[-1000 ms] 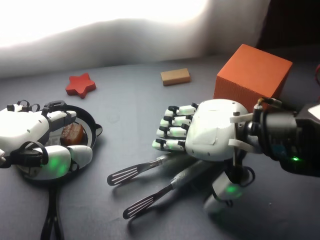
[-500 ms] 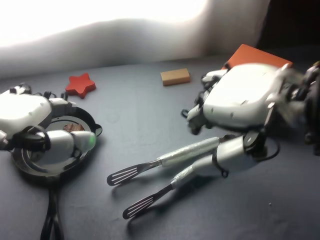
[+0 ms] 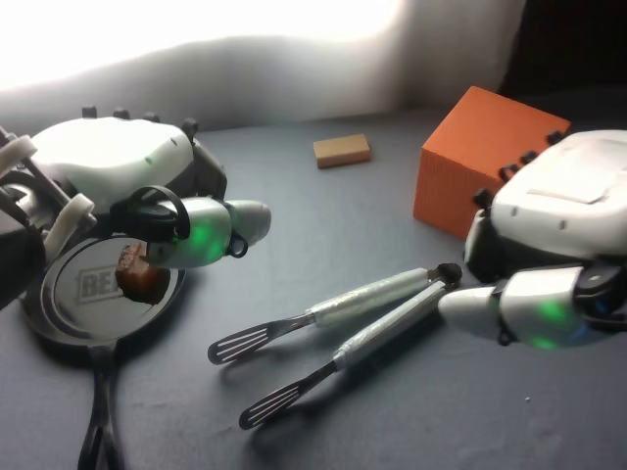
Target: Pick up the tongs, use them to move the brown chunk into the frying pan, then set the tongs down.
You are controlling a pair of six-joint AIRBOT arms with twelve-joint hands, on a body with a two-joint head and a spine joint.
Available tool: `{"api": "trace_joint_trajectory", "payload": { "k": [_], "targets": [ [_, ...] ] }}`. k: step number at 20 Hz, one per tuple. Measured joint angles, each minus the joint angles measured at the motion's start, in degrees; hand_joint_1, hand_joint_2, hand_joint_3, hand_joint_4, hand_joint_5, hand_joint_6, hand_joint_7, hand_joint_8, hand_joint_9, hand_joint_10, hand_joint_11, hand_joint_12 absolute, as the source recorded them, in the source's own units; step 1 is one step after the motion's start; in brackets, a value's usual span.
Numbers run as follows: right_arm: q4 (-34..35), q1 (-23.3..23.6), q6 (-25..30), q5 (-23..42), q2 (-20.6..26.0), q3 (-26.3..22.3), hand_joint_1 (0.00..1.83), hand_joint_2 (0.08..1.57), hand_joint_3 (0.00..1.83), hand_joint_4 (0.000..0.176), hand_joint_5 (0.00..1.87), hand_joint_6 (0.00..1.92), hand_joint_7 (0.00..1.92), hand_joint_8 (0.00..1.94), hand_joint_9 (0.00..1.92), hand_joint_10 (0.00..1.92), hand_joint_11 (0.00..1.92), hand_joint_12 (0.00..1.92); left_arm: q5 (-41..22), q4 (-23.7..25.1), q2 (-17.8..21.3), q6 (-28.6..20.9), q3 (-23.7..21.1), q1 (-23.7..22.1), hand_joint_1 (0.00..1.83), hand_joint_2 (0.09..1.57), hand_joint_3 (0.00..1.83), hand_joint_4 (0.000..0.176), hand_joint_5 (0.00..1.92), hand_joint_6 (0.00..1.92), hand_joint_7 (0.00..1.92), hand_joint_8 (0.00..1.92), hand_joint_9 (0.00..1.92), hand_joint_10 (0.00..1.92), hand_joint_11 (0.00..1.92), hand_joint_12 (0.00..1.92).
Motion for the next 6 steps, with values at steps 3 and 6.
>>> {"api": "trace_joint_trajectory", "payload": {
  "k": [3,6],
  "targets": [
    [-0.31,0.35,-2.45,1.57,2.49,-0.94,0.64,1.33,0.31,0.176,1.22,1.92,1.33,1.94,1.37,1.92,1.41,1.92,0.15,0.44,0.04,0.0,-0.11,0.59,0.34,1.47,0.01,0.0,1.02,1.73,1.14,1.76,1.11,1.92,1.11,1.92],
    [-0.24,-0.42,-2.69,3.91,4.74,-0.87,0.65,1.24,0.48,0.176,1.25,1.92,1.35,1.94,1.39,1.92,1.44,1.92,0.63,0.11,0.09,0.02,-0.11,1.07,0.27,1.5,0.02,0.0,1.03,1.72,1.13,1.76,1.1,1.92,1.11,1.92]
  ]
}}
